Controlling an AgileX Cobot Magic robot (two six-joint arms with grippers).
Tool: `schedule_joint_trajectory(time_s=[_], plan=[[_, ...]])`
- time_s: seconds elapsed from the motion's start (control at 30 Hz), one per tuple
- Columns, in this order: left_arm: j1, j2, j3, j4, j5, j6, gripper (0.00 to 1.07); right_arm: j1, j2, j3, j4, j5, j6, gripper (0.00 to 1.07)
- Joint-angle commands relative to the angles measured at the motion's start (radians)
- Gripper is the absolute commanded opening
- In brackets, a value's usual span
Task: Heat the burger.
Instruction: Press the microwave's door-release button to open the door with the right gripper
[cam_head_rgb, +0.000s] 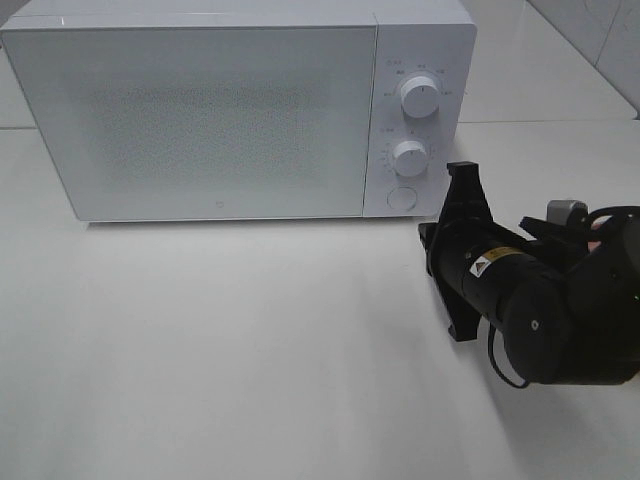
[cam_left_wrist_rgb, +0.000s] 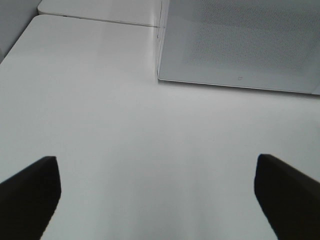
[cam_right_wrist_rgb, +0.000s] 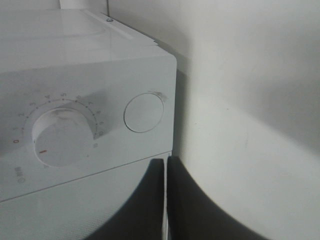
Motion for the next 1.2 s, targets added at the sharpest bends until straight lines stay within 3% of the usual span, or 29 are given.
schedule_joint_trajectory(time_s=[0.03, 1.2], plan=[[0.005, -0.016, 0.0, -0.002, -0.008, 0.0, 0.98, -0.033, 0.002, -0.037, -0.016, 0.022, -0.015, 0.0], [0.005, -0.016, 0.0, -0.001, -0.008, 0.0, 0.98, -0.069, 0.153, -0.259, -0.013, 0.082, -0.063, 0.0]])
